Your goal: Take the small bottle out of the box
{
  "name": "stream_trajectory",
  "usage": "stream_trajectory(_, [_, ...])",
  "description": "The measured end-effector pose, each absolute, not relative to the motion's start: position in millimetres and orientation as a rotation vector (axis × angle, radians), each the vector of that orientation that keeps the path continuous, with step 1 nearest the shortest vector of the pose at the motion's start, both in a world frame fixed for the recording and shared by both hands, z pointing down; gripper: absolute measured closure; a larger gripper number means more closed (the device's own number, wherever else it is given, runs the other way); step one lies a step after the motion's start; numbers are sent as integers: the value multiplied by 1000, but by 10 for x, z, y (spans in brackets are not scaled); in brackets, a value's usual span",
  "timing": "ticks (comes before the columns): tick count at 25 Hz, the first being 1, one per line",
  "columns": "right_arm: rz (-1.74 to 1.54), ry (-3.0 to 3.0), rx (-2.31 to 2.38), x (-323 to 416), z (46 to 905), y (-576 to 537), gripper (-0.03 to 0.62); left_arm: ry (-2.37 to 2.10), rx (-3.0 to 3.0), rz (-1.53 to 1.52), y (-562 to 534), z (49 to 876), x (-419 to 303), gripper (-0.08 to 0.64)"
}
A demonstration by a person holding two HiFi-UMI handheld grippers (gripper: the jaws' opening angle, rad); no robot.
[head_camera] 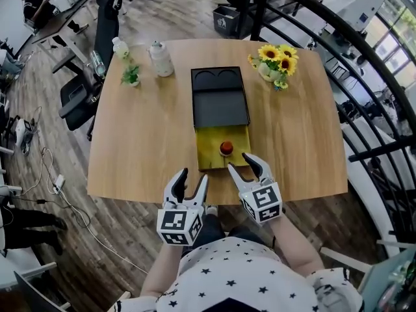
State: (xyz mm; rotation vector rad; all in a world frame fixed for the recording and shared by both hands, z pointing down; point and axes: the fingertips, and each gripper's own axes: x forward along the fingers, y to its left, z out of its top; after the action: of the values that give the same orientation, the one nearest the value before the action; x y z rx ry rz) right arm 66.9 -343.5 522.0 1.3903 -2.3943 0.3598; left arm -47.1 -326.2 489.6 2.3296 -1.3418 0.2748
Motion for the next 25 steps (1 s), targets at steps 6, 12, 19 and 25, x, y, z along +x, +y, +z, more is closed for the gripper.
stream_trajectory(6, [380,-2358,1356,632,5441,-3679,414,-1323,2314,298,-3488,4989,-486,345])
stream_trajectory(12, [393,-2332,1320,556,5576,-3878,414,-1299,2309,322,-3675,5070,-476,345])
stream_trajectory(19, [422,-2310,1316,495,5663,-4032,414,-1274,2303,336,-3798,5160,-488,345])
stream_trajectory(25, [388,-2304,1327,500,5696,-4052,439,-1269,2294,342,-3834,5198,-496,345])
